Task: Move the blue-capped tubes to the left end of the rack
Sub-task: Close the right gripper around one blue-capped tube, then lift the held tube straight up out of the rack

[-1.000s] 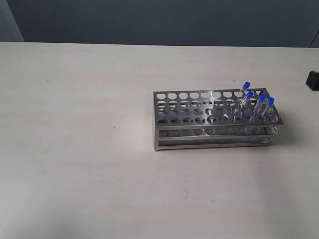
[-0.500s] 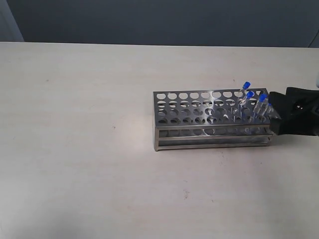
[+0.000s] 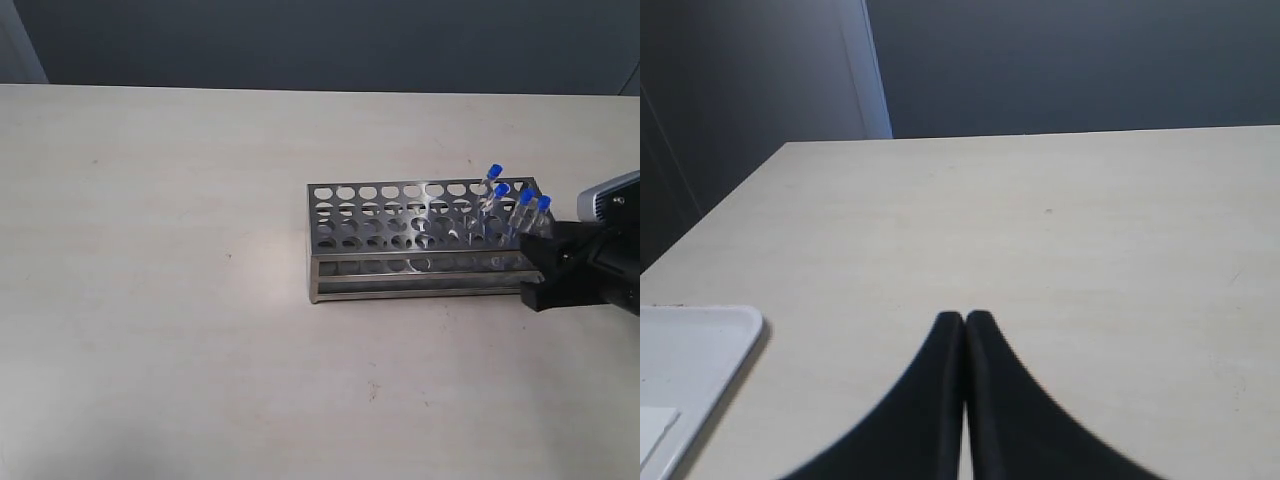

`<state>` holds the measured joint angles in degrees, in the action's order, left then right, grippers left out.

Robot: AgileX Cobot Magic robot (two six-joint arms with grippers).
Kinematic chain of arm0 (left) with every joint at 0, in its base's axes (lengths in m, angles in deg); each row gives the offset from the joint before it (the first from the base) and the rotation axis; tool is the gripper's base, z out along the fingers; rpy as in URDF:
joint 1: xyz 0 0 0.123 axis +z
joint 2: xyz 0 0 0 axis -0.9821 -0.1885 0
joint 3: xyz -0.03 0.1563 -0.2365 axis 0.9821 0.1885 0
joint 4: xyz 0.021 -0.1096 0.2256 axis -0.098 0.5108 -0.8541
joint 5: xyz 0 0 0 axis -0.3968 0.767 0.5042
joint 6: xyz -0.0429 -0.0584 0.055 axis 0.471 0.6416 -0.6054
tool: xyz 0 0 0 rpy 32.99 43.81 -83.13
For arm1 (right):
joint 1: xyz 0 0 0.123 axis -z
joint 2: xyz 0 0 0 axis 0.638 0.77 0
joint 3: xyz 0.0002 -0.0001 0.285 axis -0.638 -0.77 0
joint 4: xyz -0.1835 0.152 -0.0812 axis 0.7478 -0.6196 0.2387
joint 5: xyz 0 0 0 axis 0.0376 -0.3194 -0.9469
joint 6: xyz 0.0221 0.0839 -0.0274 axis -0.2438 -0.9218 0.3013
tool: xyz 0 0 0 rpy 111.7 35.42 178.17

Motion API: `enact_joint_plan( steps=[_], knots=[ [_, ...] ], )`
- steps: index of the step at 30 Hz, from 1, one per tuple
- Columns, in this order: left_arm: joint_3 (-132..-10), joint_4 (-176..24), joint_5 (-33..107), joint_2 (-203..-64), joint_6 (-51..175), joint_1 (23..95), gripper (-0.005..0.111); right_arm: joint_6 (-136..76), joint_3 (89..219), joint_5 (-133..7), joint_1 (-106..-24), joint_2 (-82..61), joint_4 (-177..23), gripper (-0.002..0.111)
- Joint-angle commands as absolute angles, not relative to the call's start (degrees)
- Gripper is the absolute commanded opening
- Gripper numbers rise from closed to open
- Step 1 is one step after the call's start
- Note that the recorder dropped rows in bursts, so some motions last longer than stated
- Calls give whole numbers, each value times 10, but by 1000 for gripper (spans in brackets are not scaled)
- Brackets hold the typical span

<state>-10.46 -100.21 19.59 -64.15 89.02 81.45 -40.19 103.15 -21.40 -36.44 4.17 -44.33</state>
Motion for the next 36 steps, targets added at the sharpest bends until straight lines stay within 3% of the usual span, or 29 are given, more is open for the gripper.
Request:
enact_joint_plan(
  steps=[1, 36],
  knots=[
    [-104, -1005, 201, -638, 893, 812, 0, -378, 1030, -168, -364, 51, -458, 41],
    [-104, -1005, 201, -638, 893, 812, 0, -312, 1042, -92, -364, 123, -551, 41]
  ],
)
